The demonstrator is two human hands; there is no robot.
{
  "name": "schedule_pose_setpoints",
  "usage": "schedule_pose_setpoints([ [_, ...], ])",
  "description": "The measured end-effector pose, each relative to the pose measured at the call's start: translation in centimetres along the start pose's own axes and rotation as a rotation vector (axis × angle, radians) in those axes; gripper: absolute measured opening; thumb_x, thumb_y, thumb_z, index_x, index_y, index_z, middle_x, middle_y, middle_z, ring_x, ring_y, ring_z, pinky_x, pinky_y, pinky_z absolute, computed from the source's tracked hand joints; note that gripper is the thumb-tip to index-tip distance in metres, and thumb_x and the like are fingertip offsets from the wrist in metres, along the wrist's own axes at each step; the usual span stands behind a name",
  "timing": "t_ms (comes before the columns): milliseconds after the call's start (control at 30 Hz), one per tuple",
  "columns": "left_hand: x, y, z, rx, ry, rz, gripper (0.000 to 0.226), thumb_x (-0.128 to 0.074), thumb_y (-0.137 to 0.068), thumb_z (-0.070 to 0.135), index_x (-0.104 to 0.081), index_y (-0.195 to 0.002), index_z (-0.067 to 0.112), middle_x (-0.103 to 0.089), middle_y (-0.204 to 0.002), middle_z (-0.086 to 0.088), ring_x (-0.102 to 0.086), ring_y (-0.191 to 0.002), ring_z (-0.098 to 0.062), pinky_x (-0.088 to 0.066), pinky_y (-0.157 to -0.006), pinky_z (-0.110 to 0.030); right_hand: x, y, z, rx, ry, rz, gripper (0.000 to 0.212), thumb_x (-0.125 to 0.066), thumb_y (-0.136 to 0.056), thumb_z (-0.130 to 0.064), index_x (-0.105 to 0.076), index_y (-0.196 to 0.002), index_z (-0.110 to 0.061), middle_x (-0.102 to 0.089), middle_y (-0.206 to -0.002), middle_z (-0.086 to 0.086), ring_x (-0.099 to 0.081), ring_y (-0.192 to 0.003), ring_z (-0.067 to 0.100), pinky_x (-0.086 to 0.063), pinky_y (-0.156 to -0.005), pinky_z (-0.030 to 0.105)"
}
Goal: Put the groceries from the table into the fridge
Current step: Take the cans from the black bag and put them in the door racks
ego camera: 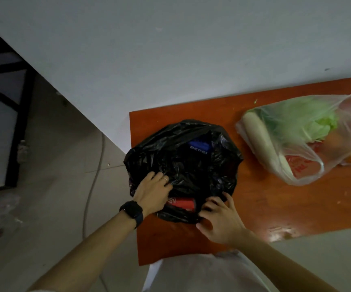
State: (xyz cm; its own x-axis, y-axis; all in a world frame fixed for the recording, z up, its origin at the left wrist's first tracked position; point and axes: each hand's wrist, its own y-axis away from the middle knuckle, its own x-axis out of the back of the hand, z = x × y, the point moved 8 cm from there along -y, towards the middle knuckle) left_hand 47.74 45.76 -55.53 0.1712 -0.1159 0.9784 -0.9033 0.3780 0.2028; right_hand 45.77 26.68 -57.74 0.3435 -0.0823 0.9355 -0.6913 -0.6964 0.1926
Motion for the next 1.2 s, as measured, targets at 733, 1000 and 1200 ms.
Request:
schedule_pose_setpoints([
  [733, -2.6, -3.7, 9.7, -0.194, -0.057, -0.541, 0.052, -0.061, -0.083, 0.061, -0.063, -0.108, 0.016, -0.062, -0.112, -0.009, -0.056, -0.108, -0.029, -0.04, -0.098, -0.043, 2.9, 0.4, 7.6, -0.575, -0.248, -0.057, 0.063, -0.051, -0.099, -0.041, -0.025, -0.154, -0.024, -0.035, -0.152, 0.004, -0.057, -0.121, 0.03, -0.053, -0.082, 0.039],
  [1000, 2.3, -5.4, 5.8, -0.056, 0.143, -0.415, 0.047, -0.067, -0.077, 0.053, -0.058, -0.103, 0.015, -0.066, -0.097, -0.004, -0.065, -0.086, -0.028, -0.043, -0.063, -0.032, 7.0, -3.2, 9.4, -0.617, -0.219, -0.051, 0.058, -0.05, -0.097, -0.043, -0.032, -0.149, -0.026, -0.053, -0.135, 0.005, -0.059, -0.115, 0.034, -0.052, -0.083, 0.043],
  [1200, 6.1, -8.3, 1.1, 0.156, 0.369, -0.154, 0.064, -0.07, -0.068, 0.062, -0.05, -0.112, 0.019, -0.065, -0.1, 0.001, -0.06, -0.089, -0.023, -0.039, -0.067, -0.033, 10.2, -8.5, 9.6, -0.393, -0.13, 0.139, 0.049, -0.055, -0.095, -0.035, -0.049, -0.141, -0.02, -0.05, -0.141, 0.003, -0.043, -0.13, 0.028, -0.047, -0.094, 0.042],
])
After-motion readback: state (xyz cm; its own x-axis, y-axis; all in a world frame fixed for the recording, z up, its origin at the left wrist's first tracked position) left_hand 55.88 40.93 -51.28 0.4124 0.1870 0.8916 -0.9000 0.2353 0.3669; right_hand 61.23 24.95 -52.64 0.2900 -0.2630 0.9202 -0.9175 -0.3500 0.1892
